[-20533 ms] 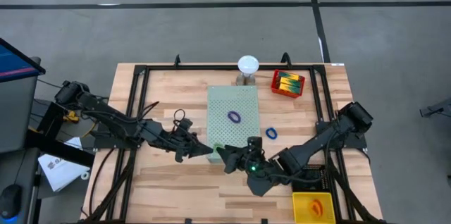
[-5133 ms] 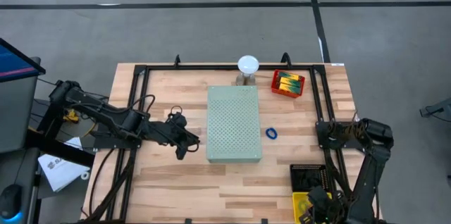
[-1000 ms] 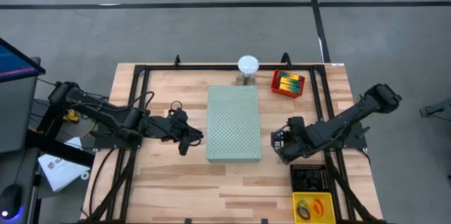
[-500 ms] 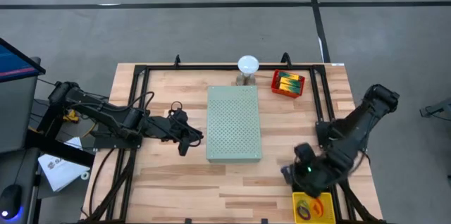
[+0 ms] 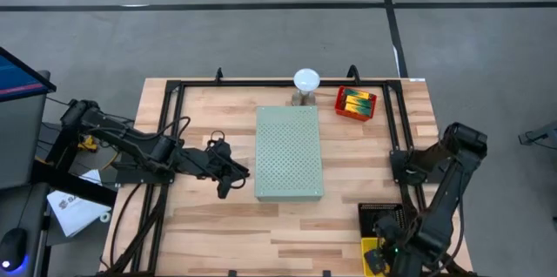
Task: Pick & Place Office Desk Supplies
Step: Put the blue spring keychain into the yellow bin, then put the black bin on the shelf
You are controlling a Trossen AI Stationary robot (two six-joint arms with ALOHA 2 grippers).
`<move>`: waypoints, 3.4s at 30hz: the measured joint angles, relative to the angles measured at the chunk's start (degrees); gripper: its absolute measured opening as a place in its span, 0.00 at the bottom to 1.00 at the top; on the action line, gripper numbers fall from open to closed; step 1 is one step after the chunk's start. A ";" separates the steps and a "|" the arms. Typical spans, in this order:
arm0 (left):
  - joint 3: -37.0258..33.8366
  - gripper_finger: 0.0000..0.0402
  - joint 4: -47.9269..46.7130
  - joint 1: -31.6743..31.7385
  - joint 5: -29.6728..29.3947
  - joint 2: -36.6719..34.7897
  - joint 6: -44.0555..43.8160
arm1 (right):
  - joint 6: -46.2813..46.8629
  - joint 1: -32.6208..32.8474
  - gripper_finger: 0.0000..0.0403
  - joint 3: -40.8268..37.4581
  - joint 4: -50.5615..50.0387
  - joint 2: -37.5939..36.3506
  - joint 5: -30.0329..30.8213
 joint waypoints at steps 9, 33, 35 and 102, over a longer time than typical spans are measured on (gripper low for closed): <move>0.00 0.19 -0.01 0.00 1.37 0.00 0.13 | -0.61 1.14 0.00 0.22 -0.17 6.73 -10.15; 0.00 0.19 0.03 -0.58 3.30 0.00 -0.53 | -0.10 0.76 0.43 0.48 -9.60 6.96 -4.35; 0.00 0.19 0.03 -0.79 3.30 0.00 -0.53 | -0.10 -0.39 0.42 0.59 -12.98 6.08 -2.64; 0.00 0.19 3.95 -2.26 2.44 0.00 -5.23 | -0.20 -5.52 0.36 -38.01 0.29 -24.39 -8.82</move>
